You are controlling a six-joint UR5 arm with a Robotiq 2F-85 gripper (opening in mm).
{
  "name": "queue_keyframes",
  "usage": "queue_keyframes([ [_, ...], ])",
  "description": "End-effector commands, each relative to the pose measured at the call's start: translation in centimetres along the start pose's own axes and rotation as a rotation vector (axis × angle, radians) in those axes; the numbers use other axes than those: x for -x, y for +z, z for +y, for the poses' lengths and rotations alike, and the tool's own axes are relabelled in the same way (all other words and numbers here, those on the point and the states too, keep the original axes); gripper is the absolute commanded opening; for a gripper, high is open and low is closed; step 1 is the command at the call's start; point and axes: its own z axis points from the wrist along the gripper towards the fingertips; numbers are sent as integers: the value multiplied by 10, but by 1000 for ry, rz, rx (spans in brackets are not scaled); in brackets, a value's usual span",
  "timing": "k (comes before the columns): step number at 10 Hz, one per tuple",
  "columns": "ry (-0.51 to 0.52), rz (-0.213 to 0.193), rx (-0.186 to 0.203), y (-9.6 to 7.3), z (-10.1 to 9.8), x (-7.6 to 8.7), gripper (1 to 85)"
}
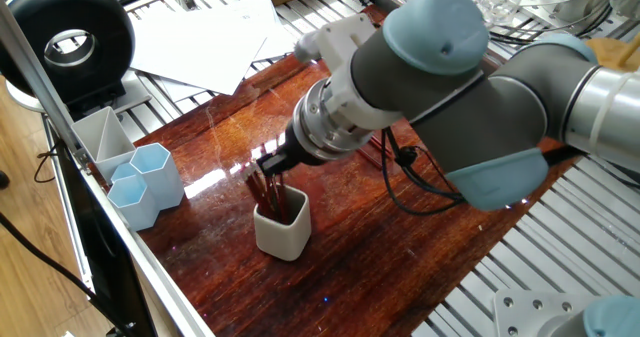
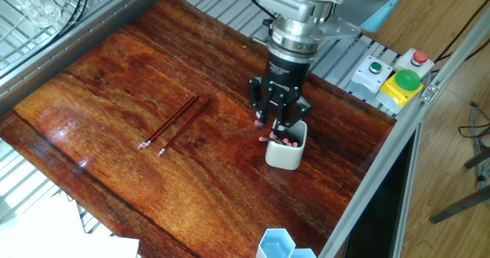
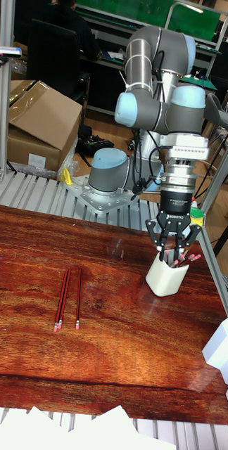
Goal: Put the pen into the pen holder
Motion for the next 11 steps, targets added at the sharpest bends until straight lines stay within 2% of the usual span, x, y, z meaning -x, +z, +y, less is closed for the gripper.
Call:
queue_keyframes([
  [1,20,68,6,-6,7,-14,410],
  [2,28,87,-2,-8,8,-16,410],
  [4,36,146,-47,-21,2,-21,377],
  [7,33,229,-76,-47,-5,-14,333],
  [9,-19,317,-127,-66,-31,-12,293],
  [10,-80,388,-166,-78,-55,-11,243],
  [11,-132,438,-188,-86,-77,-5,227],
])
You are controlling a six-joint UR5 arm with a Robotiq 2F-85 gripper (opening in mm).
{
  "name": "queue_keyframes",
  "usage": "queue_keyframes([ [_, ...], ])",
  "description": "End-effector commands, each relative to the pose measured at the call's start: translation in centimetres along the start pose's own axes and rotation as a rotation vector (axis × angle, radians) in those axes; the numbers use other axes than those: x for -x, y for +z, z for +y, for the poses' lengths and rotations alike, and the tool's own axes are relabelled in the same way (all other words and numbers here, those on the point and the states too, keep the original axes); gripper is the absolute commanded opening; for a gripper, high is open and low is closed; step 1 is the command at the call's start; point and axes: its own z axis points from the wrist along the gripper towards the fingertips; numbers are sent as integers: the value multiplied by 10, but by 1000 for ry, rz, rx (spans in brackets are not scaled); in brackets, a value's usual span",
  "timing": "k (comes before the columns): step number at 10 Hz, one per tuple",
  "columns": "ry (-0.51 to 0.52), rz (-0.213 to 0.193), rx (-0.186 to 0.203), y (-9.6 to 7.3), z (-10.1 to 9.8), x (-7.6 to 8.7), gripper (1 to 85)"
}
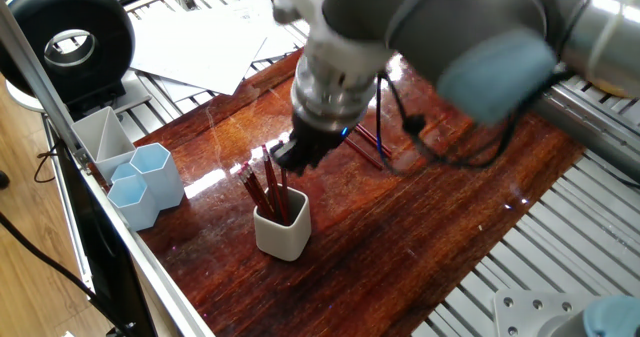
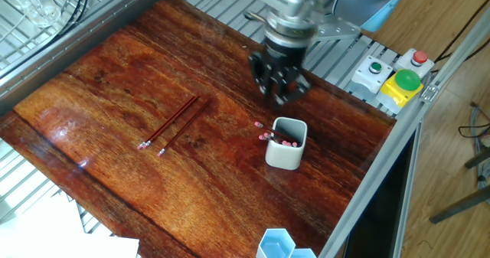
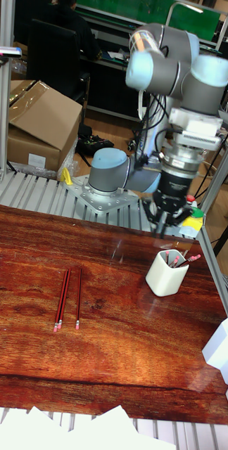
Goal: Put the pen into the pen holder
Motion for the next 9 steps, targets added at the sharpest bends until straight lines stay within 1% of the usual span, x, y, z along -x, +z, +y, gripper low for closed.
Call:
queue_keyframes([
  [1,-136,148,-78,-24,-63,4,193],
  [2,-170,163,-94,-20,-83,14,163],
  [3,-198,178,-108,-9,-105,24,143],
  [4,-228,177,-118,5,-126,37,137],
  [6,-260,165,-124,42,-168,58,133],
  [7,-224,152,-137,67,-185,65,93],
  [8,-173,163,-138,86,-191,60,10],
  [9,-123,196,-109,97,-186,48,10],
])
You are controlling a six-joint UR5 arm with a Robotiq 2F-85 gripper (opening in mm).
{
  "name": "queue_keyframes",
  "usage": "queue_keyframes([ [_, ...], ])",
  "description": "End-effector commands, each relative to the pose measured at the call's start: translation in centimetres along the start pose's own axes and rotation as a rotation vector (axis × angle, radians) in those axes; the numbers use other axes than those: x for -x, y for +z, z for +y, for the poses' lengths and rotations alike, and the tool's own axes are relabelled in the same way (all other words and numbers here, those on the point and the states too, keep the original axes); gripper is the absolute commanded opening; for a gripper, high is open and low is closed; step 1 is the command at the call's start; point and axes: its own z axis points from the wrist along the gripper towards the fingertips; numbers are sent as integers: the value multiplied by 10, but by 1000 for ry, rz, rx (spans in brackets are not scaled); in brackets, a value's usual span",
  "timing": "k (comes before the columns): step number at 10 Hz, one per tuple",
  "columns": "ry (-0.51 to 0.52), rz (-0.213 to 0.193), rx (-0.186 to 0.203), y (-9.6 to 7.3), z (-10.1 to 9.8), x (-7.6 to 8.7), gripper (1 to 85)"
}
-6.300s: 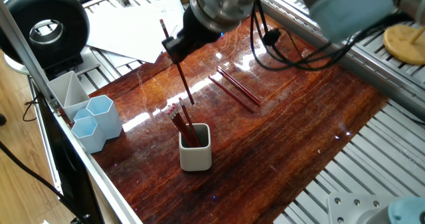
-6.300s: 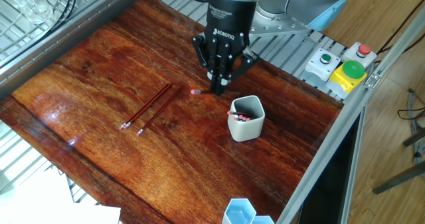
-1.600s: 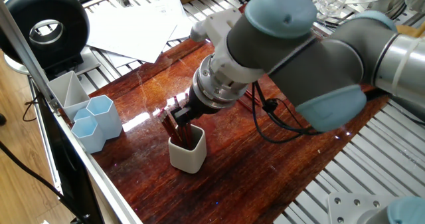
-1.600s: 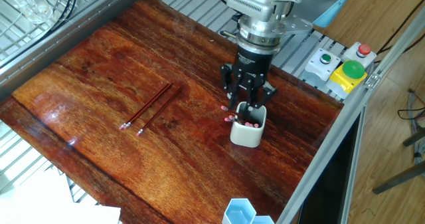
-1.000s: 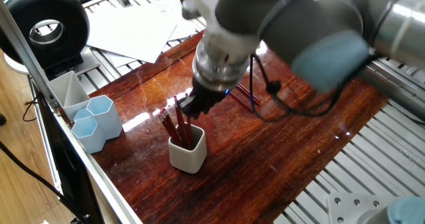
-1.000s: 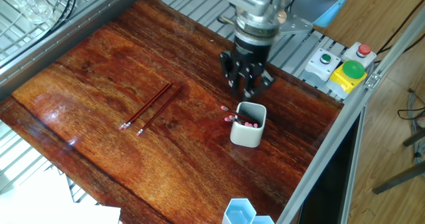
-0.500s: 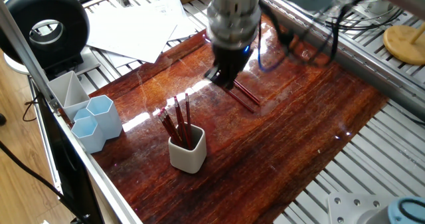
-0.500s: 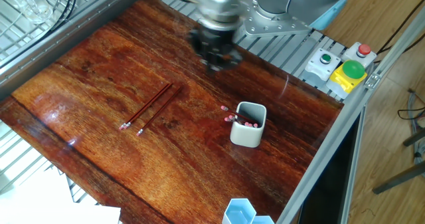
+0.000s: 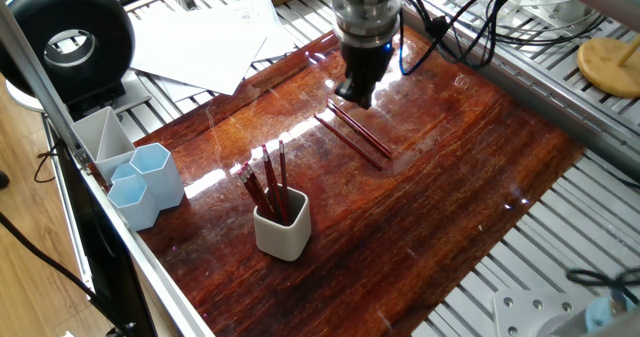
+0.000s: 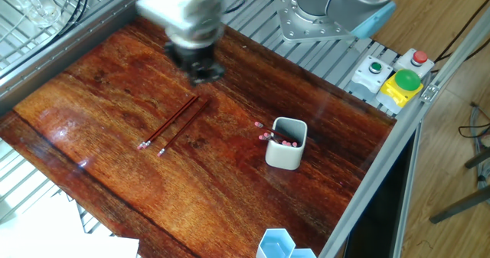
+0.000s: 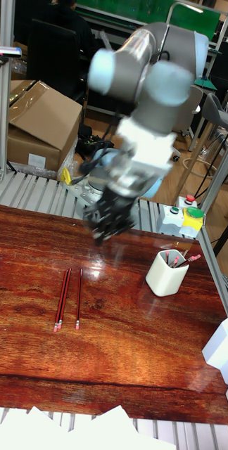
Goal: Put the pen into the pen holder
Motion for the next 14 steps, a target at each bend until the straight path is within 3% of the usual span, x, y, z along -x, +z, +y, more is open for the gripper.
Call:
queue_keyframes([
  [1,84,72,67,42,-11,-14,10],
  [2,100,93,124,39,2,-22,10],
  [4,128,78,126,39,2,-18,10],
  [6,176,46,161,38,11,-8,10],
  [8,209,45,180,38,16,-7,10],
  [9,150,34,183,38,16,-5,140],
  [10,19,101,97,40,-7,-22,407],
  [11,21,123,103,45,-8,1,433],
  [12,39,147,139,52,6,18,433],
  [14,34,154,131,69,5,39,420],
])
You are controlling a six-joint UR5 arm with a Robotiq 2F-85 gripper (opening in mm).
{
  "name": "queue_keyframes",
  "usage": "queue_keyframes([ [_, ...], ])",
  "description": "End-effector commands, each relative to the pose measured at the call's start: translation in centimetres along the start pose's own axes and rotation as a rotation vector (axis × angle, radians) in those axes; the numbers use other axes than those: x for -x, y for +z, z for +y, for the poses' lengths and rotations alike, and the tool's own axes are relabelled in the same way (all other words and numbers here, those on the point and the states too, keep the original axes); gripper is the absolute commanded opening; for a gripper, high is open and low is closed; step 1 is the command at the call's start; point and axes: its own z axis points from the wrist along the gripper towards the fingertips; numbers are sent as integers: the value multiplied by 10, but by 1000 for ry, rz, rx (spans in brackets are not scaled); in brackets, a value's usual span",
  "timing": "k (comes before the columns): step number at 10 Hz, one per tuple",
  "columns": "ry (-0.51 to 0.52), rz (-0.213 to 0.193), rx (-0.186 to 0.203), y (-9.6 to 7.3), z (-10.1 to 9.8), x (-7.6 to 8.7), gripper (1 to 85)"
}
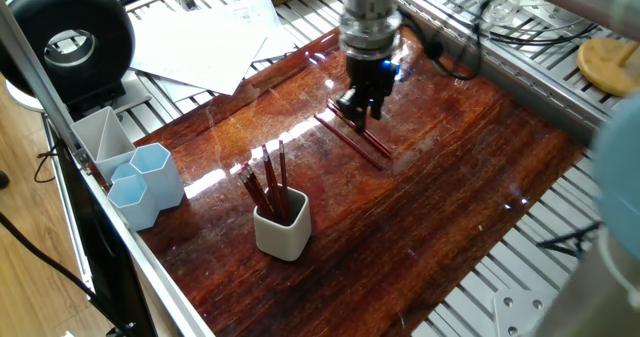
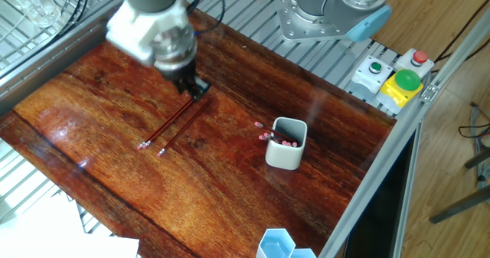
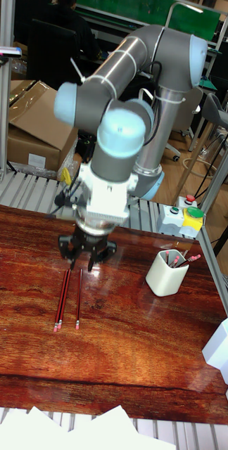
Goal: Put the pen into the pen holder
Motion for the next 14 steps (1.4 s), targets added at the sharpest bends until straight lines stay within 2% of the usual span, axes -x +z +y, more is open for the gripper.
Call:
queue_keyframes([
  [1,-10,42,13,11,4,33,413],
  [2,-3,64,20,7,6,34,400],
  [3,9,91,13,0,4,22,340],
  [4,17,114,28,-2,8,15,290],
  [5,30,116,69,-2,19,14,303],
  [7,68,126,100,-3,28,12,340],
  [8,84,106,120,-3,33,18,350],
  [9,88,82,92,-2,26,24,380],
  [10,88,80,44,-1,13,24,410],
  [11,100,126,9,-2,5,12,410],
  [12,96,160,34,-3,12,3,403],
  [13,91,194,61,-7,13,11,403],
  [14,86,205,63,-3,10,16,403],
])
